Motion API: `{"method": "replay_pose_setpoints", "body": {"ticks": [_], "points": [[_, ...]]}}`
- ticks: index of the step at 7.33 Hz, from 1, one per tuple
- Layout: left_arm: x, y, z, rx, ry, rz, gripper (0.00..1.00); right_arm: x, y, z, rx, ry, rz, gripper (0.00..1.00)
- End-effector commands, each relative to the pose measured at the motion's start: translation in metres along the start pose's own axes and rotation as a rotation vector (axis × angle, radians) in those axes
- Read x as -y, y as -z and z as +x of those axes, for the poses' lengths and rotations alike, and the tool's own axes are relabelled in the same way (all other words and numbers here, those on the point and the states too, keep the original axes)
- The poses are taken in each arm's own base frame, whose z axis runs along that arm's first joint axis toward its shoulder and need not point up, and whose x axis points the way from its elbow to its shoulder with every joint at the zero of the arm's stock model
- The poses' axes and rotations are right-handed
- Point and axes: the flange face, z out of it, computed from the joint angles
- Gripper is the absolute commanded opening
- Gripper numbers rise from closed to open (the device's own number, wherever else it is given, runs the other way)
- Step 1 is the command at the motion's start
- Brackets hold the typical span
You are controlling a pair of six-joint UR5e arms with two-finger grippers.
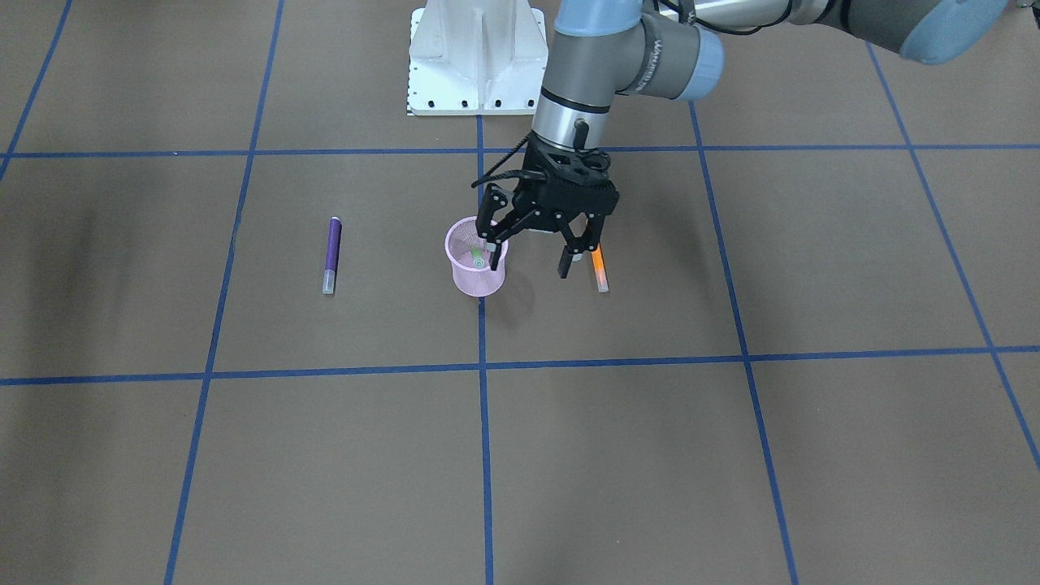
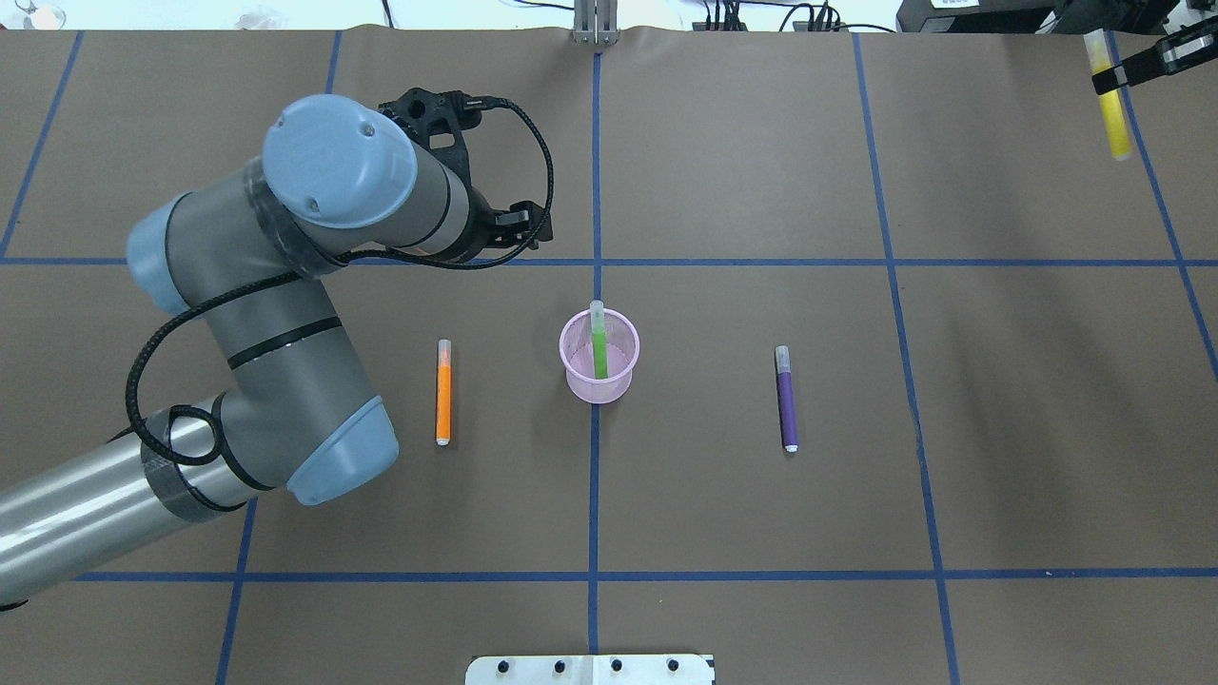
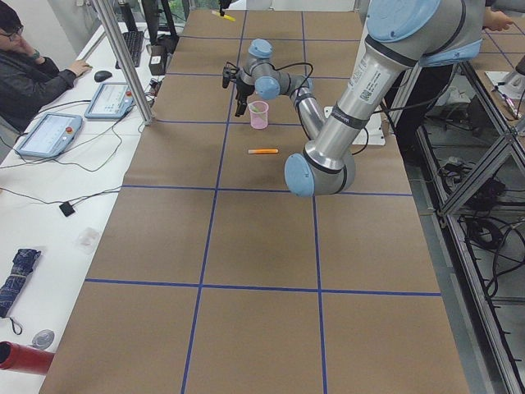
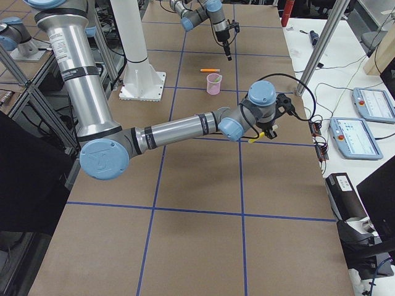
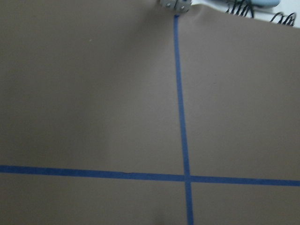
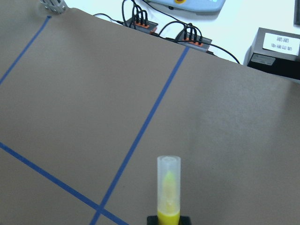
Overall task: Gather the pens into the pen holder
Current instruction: 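Move left gripper to orange marker while right arm brings yellow highlighter in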
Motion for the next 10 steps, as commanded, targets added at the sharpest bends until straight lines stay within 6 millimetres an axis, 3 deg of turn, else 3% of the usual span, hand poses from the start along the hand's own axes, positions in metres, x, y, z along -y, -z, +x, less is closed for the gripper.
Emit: {"method": "replay_pose_setpoints", "body": {"ticks": [1, 2, 4, 5, 7, 10], "points": [[-0.014, -0.027, -0.037, 0.09, 0.027, -0.152, 0.99, 0.008, -0.003, -0.04, 0.06, 0.122, 0.097, 0.0], [-0.023, -0.042, -0.057, 0.119, 0.025, -0.17, 0.99, 0.007, -0.014, -0.065, 0.092, 0.089, 0.138, 0.0], [-0.043, -0.065, -0.059, 0.146, 0.008, -0.203, 0.99, 0.006, -0.061, -0.124, 0.121, 0.123, 0.244, 0.0], [-0.056, -0.08, -0.055, 0.138, -0.01, -0.217, 0.99, 0.005, -0.071, -0.138, 0.137, 0.141, 0.256, 0.0], [-0.053, -0.11, -0.062, 0.11, -0.018, -0.21, 0.99, 0.011, -0.09, -0.173, 0.171, 0.167, 0.255, 0.0], [-0.053, -0.116, -0.063, 0.104, -0.022, -0.213, 0.94, 0.006, -0.104, -0.211, 0.195, 0.174, 0.271, 0.0]]}}
